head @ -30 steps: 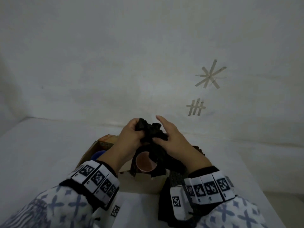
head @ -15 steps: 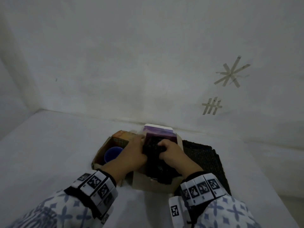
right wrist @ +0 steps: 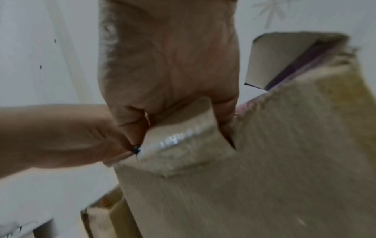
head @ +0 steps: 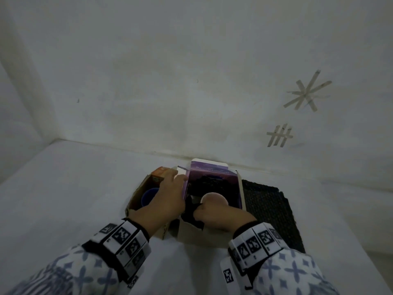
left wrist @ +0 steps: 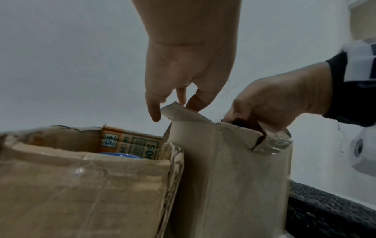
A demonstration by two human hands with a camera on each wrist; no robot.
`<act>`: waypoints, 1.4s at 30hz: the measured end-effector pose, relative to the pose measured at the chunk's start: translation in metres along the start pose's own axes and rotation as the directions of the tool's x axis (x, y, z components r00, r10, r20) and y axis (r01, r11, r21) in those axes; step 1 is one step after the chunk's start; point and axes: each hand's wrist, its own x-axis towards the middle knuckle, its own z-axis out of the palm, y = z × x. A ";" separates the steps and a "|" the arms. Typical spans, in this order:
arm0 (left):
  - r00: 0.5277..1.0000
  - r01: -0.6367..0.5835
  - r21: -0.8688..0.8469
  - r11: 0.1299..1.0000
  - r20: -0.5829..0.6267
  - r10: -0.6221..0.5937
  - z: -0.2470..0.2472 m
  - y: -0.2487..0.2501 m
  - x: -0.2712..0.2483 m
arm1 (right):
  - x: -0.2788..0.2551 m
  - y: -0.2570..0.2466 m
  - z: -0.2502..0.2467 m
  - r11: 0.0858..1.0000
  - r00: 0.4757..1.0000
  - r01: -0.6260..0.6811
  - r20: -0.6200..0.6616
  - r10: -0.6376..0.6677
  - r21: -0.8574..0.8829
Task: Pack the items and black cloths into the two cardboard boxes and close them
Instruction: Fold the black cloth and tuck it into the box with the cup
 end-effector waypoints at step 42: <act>0.915 -0.034 -0.636 0.771 0.290 0.280 0.038 0.108 0.011 | -0.092 0.093 -0.079 0.585 0.822 0.335 -0.532 0.202 0.739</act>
